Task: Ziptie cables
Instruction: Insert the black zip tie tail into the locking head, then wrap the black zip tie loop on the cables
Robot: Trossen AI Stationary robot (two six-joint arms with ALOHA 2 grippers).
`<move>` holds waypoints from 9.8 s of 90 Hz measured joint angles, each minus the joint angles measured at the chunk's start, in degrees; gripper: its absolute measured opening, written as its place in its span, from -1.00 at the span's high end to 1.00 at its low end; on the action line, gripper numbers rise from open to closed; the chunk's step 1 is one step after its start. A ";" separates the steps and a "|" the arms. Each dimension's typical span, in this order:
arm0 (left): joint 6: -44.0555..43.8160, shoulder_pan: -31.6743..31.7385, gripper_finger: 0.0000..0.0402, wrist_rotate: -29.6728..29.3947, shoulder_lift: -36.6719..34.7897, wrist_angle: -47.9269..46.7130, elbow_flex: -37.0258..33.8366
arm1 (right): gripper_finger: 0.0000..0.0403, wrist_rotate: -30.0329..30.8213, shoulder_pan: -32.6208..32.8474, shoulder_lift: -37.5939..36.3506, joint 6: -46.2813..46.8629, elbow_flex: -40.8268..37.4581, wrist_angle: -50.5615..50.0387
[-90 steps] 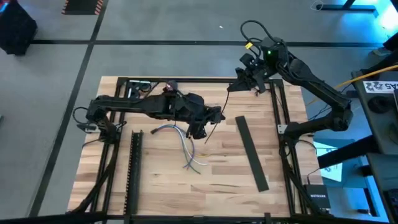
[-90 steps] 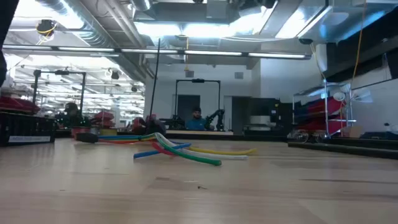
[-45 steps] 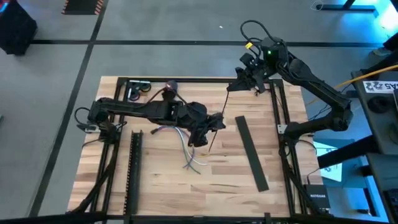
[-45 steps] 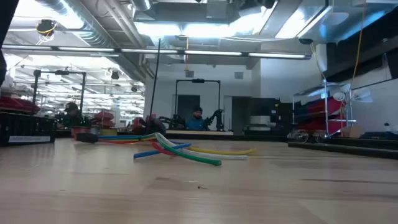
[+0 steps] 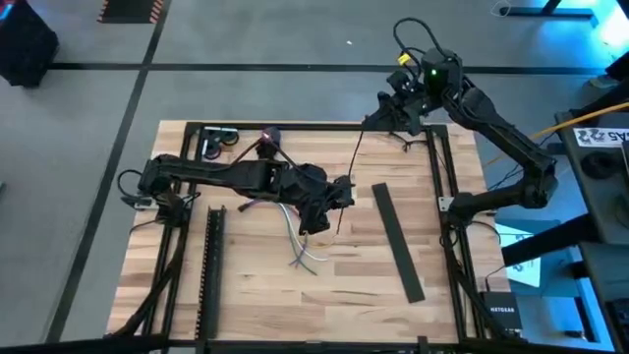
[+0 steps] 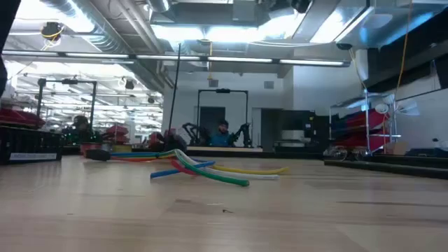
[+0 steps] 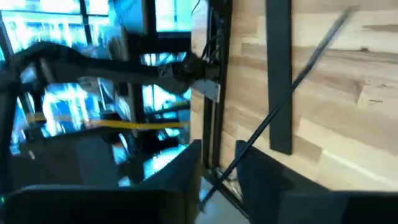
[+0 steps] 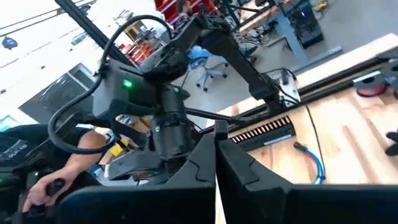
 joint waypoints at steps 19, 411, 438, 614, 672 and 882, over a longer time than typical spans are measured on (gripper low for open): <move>-21.72 0.52 0.97 -4.02 -0.35 1.22 0.00 | 1.00 3.30 0.12 0.00 -7.50 0.00 -0.17; -102.88 10.82 1.00 9.64 -5.38 -0.61 -0.11 | 1.00 89.83 45.81 5.46 -82.69 0.07 -7.04; -99.86 11.43 0.77 12.66 -5.68 -3.87 0.00 | 1.00 89.70 45.86 5.60 -82.12 -0.07 -7.73; -84.77 14.91 0.43 19.35 -9.86 -3.83 0.00 | 1.00 90.27 45.86 5.55 -79.94 -0.07 -7.35; -80.58 15.68 1.00 17.53 -11.21 -2.92 0.59 | 1.00 90.25 45.86 6.20 -77.10 0.17 -10.28; -90.04 11.45 1.00 4.69 -31.04 -41.56 -19.96 | 0.01 72.89 38.62 58.56 -2.36 6.75 14.28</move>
